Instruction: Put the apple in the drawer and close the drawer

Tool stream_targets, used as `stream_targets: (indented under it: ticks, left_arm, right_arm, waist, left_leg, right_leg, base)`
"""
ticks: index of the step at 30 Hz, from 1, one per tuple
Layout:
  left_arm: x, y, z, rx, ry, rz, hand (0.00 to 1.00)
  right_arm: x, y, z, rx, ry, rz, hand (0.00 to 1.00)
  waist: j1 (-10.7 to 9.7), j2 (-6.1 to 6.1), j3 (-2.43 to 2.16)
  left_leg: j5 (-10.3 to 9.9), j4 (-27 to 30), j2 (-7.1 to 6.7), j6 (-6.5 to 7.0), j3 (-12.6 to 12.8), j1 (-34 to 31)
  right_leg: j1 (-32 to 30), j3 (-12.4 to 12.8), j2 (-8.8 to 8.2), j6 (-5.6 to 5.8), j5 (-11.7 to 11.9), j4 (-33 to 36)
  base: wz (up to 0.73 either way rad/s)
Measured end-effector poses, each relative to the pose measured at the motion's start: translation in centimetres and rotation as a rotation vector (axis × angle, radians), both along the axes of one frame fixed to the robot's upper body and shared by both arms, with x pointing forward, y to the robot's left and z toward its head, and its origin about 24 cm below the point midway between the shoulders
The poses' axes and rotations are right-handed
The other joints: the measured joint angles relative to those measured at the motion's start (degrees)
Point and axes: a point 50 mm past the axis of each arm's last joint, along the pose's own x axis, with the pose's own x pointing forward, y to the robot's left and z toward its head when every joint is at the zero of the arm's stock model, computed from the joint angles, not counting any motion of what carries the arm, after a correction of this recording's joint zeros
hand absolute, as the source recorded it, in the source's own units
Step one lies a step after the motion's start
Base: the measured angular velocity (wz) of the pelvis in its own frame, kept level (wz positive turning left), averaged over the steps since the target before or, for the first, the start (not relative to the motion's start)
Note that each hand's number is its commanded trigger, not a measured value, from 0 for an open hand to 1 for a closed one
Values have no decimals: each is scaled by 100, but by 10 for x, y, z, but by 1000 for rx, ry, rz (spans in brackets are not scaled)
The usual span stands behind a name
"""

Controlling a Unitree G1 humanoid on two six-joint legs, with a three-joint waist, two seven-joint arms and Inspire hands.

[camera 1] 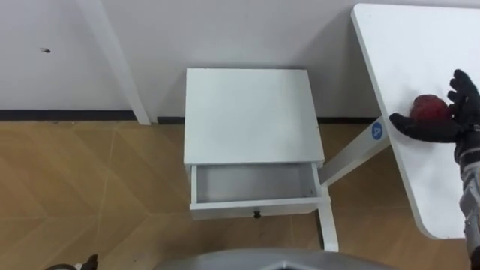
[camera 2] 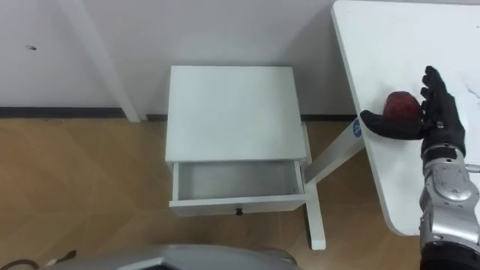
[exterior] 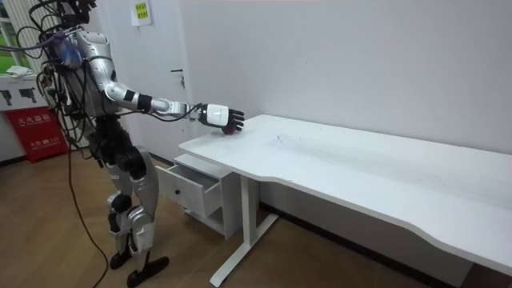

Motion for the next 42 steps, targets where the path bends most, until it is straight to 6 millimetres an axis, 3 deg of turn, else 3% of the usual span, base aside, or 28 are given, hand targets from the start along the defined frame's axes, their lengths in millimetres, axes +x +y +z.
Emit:
stream_targets:
  ticks: [3, 4, 5, 6, 7, 19, 26, 34, 37, 42]
  left_arm:
    - [-1, 0, 0, -9, 5, -1, 0]
    - [-1, 0, 0, -10, 5, -1, 0]
    - [-1, 0, 0, -11, 6, -1, 0]
    - [-1, -1, 0, -12, 7, -1, 0]
    - [-1, -1, 0, -13, 7, -1, 0]
    - [-1, -1, -1, -15, 10, -6, 0]
    - [-6, -2, -2, -20, 32, 1, 0]
    - [-7, -3, -4, -26, 48, 7, 0]
    - [-9, -4, -4, -30, 57, -2, 0]
    - [-4, -5, -5, -42, 75, -36, 0]
  right_arm:
    - [-1, 2, -4, -18, 25, 19, 0]
    - [-1, 1, -4, -21, 29, 20, 22]
    - [-3, 1, -6, -25, 37, 20, 56]
    - [-3, 1, -7, -25, 38, 22, 74]
    - [-3, 1, -7, -25, 39, 23, 100]
    - [-6, -11, -6, -52, 34, -32, 100]
    - [-8, -11, -10, -47, 43, -38, 100]
    - [-8, -9, -12, -47, 46, -43, 100]
    - [-6, -5, -12, -47, 48, -24, 100]
    - [10, 18, -6, -109, 68, 147, 100]
  waist:
    - [-1, 47, -4]
    - [-1, 63, -6]
    - [0, 71, -21]
    - [2, 72, -35]
    - [4, 73, -38]
    - [-10, 108, -47]
    - [-6, 81, -62]
    - [22, 30, -45]
    - [42, -23, -22]
    - [80, -67, -38]
  left_leg:
    - [-1, -5, 1, 0, -1, -4]
    - [-1, -8, 1, 0, -2, -4]
    - [-1, -8, 1, -1, -2, 0]
    - [-1, -8, 1, -1, -2, 1]
    - [-1, -8, 1, -1, -2, 2]
    - [-2, -27, 7, -3, -2, 89]
    - [-2, -9, 1, -2, -1, 98]
    - [-2, 15, 3, -2, -30, 83]
    - [-2, 17, 1, -2, -28, 79]
    - [-2, 4, 0, -2, -22, 82]
  right_leg:
    - [0, -2, 1, -1, 1, 4]
    - [1, -1, 1, -1, 1, 3]
    - [6, 8, 1, -1, 1, 3]
    - [8, 15, 2, -1, 1, 3]
    - [9, 16, 2, -1, 2, 3]
    - [85, 31, 14, -2, 7, -1]
    - [98, 42, 9, 0, 8, 1]
    - [106, 7, 5, -7, 11, 4]
    - [105, 5, 5, -7, 11, -21]
    - [104, 3, 12, -6, 24, -90]
  base:
    - [0]
    - [0]
    - [0]
    - [0]
    - [0]
    - [0]
    - [0]
    - [2]
    - [0]
    - [0]
